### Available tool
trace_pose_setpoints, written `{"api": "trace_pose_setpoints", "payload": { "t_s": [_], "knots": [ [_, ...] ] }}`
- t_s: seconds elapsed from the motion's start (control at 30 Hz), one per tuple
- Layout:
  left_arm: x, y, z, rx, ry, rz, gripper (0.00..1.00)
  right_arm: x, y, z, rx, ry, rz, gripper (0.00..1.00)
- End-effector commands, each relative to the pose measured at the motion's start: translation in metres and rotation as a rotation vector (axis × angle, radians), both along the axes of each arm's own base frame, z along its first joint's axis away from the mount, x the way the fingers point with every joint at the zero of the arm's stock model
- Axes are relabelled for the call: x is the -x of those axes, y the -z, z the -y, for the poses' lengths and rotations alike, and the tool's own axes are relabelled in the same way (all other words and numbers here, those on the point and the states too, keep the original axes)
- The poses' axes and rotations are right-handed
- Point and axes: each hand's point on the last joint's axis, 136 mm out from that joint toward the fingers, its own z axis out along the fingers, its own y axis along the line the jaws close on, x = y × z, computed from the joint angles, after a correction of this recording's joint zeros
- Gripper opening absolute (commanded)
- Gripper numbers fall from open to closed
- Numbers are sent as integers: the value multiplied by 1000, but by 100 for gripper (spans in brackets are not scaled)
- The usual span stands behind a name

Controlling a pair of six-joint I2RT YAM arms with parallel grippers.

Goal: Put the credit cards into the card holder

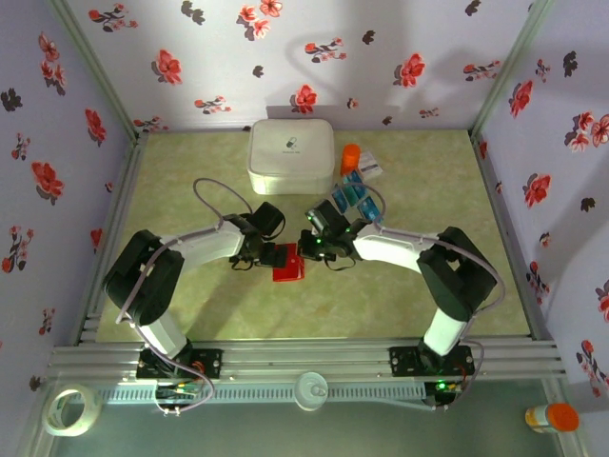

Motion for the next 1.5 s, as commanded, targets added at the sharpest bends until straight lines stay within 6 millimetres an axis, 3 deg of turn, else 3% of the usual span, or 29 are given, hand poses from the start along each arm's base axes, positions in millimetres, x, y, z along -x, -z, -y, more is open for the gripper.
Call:
{"api": "trace_pose_setpoints", "payload": {
  "t_s": [0.0, 0.83, 1.47],
  "knots": [
    [20, 23, -17, -107, 34, -75, 100, 1, 5, -10, -46, 6, -21, 0],
    [21, 23, -14, -104, 38, -73, 100, 17, 25, -31, -27, -42, -57, 0],
    [22, 21, -14, -98, 32, -69, 100, 43, 78, 3, 61, 16, -139, 0]
  ]
}}
